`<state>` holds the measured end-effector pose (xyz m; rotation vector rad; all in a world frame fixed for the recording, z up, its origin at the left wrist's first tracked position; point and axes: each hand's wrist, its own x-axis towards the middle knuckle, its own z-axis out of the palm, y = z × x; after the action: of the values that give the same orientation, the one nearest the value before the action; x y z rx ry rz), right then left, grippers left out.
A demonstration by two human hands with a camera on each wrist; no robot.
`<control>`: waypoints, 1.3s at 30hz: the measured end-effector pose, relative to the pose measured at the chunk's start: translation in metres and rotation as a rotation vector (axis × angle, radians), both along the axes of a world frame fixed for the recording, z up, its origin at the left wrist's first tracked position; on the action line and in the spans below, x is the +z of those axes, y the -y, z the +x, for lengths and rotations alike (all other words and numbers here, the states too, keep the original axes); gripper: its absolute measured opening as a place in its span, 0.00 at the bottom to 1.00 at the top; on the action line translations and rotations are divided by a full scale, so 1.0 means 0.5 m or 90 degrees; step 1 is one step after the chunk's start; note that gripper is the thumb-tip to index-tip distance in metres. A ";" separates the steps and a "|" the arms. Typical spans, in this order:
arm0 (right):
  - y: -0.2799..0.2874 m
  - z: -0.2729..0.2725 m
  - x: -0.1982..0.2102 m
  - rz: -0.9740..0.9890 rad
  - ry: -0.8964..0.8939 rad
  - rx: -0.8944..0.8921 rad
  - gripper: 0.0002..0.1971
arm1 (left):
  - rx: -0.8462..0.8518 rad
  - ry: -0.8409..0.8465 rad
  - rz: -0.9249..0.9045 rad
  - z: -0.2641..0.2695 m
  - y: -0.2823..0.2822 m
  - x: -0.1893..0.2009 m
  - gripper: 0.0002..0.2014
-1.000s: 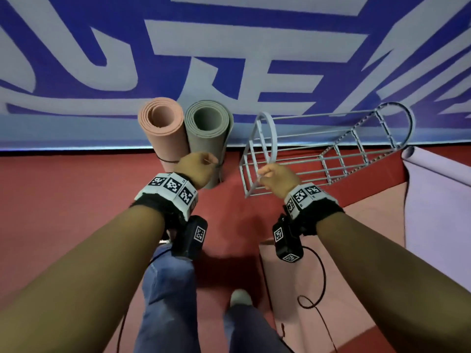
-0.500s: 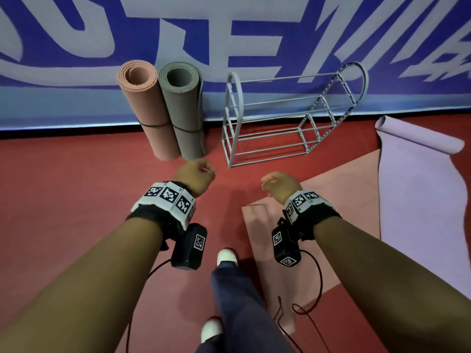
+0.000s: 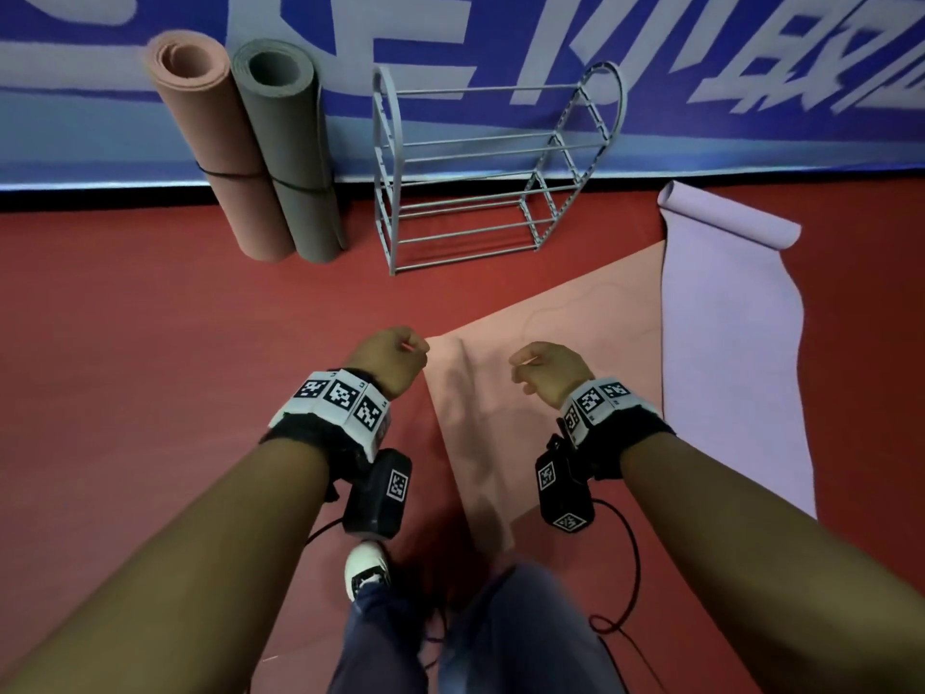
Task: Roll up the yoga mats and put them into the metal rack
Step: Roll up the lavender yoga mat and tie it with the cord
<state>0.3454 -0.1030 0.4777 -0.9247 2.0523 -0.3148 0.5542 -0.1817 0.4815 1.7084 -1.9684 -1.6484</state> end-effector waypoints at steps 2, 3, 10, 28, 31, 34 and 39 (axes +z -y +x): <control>-0.025 -0.030 0.006 -0.003 -0.005 -0.005 0.07 | -0.002 0.004 0.005 -0.033 -0.027 -0.002 0.05; -0.038 -0.046 0.006 -0.003 -0.005 -0.004 0.07 | -0.006 0.008 0.011 -0.053 -0.043 -0.006 0.05; -0.148 -0.224 -0.047 -0.013 0.028 0.013 0.06 | -0.002 0.057 0.011 -0.247 -0.158 -0.021 0.05; -0.490 -0.797 -0.141 0.028 0.040 -0.008 0.07 | 0.024 0.066 0.062 -0.805 -0.507 -0.094 0.06; -0.532 -0.832 -0.154 0.027 0.036 -0.048 0.08 | 0.017 0.067 0.070 -0.835 -0.535 -0.120 0.08; -0.570 -0.857 -0.170 0.023 0.044 -0.096 0.08 | 0.002 0.063 0.080 -0.870 -0.573 -0.146 0.07; -0.622 -0.899 -0.204 0.023 0.074 -0.105 0.08 | -0.021 0.066 0.102 -0.919 -0.640 -0.167 0.09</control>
<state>-0.1040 0.2081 0.3755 -0.6996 2.0232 -0.4087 0.0945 0.1381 0.3978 1.8621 -1.9664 -1.8078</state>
